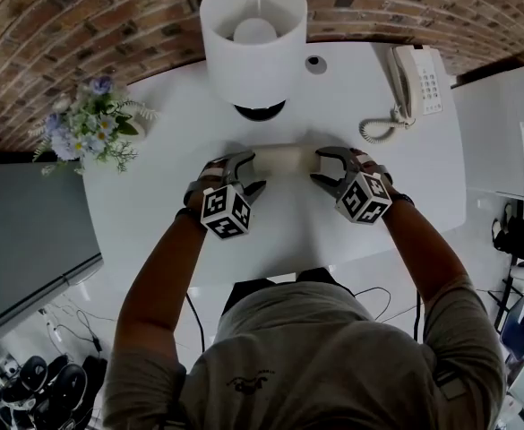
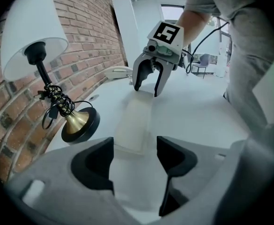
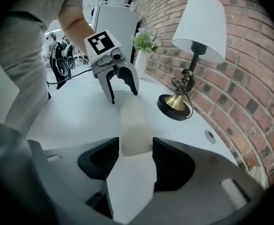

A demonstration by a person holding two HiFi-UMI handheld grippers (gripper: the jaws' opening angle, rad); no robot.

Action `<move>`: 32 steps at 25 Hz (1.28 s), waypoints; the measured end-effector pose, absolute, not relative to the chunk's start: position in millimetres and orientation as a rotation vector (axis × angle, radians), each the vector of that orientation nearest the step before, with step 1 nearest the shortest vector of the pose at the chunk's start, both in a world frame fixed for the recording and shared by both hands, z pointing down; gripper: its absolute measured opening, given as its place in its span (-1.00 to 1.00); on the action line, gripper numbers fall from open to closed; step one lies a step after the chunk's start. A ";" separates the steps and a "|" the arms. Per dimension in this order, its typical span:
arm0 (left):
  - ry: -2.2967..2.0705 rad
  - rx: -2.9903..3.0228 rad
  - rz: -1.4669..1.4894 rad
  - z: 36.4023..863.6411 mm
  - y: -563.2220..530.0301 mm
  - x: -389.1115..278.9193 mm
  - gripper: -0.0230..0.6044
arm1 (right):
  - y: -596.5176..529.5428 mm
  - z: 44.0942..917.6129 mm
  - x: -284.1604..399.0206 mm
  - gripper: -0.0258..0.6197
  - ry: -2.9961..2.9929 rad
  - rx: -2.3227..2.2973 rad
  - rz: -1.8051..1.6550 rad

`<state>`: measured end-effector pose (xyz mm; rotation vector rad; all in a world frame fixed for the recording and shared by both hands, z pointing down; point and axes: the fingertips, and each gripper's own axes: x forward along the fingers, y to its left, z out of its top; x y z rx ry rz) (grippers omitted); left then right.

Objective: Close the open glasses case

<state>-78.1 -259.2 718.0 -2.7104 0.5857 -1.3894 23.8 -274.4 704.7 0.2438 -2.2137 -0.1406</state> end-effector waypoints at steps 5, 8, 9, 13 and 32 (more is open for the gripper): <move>0.589 -2.721 -1.402 717.8 -260.0 -78.1 0.00 | -274.6 704.3 22.7 -0.20 -2.218 0.256 -0.124; 0.602 -2.732 -1.397 716.9 -260.2 -77.6 0.00 | -274.6 704.4 22.6 -0.18 -2.215 0.263 -0.112; 0.606 -2.740 -1.396 716.7 -260.5 -77.5 0.00 | -274.8 704.3 22.5 -0.18 -2.212 0.264 -0.109; 0.606 -2.780 -1.390 714.2 -262.0 -77.5 0.00 | -273.4 704.1 21.5 -0.16 -2.197 0.254 -0.105; 1.011 -3.012 -0.816 554.5 -259.1 -90.3 -0.38 | -279.3 575.8 19.0 -0.49 -2.443 0.511 0.085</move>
